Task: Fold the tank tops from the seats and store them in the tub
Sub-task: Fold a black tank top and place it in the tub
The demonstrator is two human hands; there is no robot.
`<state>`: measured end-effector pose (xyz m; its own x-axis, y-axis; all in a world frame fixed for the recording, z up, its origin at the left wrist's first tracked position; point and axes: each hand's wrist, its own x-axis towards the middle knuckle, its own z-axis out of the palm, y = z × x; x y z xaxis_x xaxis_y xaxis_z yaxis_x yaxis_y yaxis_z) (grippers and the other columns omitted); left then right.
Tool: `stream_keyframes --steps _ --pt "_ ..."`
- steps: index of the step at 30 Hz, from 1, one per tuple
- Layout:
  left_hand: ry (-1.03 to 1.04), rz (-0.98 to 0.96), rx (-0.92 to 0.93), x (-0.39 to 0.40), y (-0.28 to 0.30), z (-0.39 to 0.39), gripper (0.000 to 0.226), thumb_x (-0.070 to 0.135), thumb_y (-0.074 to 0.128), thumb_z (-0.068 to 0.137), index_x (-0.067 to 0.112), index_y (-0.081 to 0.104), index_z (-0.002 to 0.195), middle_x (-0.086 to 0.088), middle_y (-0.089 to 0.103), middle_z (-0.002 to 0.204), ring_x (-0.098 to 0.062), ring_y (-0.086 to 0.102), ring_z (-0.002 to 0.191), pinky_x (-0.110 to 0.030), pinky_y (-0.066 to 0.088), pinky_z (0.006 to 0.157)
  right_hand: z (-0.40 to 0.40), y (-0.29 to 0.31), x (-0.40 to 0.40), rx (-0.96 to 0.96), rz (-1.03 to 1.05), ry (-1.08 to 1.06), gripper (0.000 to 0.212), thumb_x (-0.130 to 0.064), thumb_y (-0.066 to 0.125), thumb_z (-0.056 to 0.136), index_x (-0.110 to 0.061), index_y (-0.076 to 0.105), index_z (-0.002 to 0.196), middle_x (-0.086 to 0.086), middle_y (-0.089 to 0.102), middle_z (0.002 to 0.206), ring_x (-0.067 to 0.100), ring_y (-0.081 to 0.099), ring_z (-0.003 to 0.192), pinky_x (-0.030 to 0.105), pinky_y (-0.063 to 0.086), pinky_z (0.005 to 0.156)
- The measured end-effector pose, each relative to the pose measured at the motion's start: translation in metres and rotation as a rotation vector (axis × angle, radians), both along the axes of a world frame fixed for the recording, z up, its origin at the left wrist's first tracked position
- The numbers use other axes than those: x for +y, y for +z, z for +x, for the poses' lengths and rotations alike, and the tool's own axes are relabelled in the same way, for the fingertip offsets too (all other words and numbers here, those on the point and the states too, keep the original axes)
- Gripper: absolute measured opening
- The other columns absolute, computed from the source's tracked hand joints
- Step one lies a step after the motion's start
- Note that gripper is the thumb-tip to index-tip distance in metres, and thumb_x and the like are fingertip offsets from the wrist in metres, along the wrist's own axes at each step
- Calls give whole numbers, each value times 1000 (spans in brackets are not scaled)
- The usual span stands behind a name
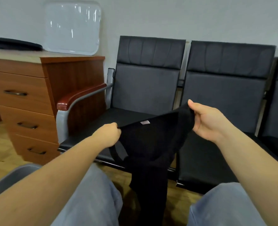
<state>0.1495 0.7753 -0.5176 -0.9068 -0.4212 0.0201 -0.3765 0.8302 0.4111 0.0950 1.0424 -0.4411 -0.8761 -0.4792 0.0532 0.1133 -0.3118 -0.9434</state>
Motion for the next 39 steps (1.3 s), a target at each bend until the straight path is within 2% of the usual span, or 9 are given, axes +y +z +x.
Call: stream_keyframes --steps 5,10,13,19,23,26,28,33,39 --pt "49 810 80 0 38 16 37 28 33 104 4 57 119 -19 66 108 -38 66 89 -44 57 73 7 30 10 13 10 -56 25 -21 45 100 -2 60 108 10 70 97 19 71 80 28 60 67" --pt "-84 1288 232 -5 71 30 20 16 39 102 9 57 108 -5 63 72 -15 61 61 -26 53 55 16 54 20 64 -65 -33 34 -20 43 100 -5 70 85 5 72 80 15 71 71 26 59 62" --pt "-96 1486 344 -16 90 37 13 7 43 97 7 56 92 -3 61 65 -10 57 52 -20 52 49 18 64 24 126 -106 -57 17 -14 46 98 -10 63 98 0 71 76 11 69 69 25 58 63" --pt "-60 1407 230 -27 97 48 21 3 47 94 12 63 104 -10 68 97 -19 69 74 -28 59 60 15 64 32 188 -143 -79 27 -1 44 96 -19 61 107 -3 75 80 7 71 74 21 58 66" --pt "-128 770 -148 -26 78 50 25 0 54 92 15 69 107 -11 71 104 -24 69 93 -32 59 71 7 56 35 198 -121 -79 31 2 43 96 -19 62 108 -3 75 85 7 71 78 19 56 65" --pt "-117 332 -325 -23 62 47 15 22 61 93 13 73 93 -2 68 79 -17 64 75 -23 51 66 1 48 31 199 -70 -67 31 2 43 96 -18 62 107 -3 75 85 7 71 79 20 56 67" --pt "-70 442 -274 -23 49 41 23 31 60 94 10 71 95 -4 58 75 -15 52 68 -22 44 63 -3 43 28 182 -57 -65 30 2 43 96 -18 63 107 -3 75 83 7 71 77 20 56 66" --pt "-83 1368 120 -26 30 34 22 28 54 92 11 65 101 -9 71 99 -20 68 88 -34 52 89 -12 28 31 97 -78 -103 31 2 42 97 -20 63 105 -4 75 79 7 71 72 20 56 60" --pt "-72 1454 137 -17 16 39 16 9 44 98 8 60 97 -4 69 71 -12 69 63 -23 57 55 -20 14 36 33 -91 -138 31 0 42 97 -22 62 108 -5 75 80 7 71 72 22 57 60"
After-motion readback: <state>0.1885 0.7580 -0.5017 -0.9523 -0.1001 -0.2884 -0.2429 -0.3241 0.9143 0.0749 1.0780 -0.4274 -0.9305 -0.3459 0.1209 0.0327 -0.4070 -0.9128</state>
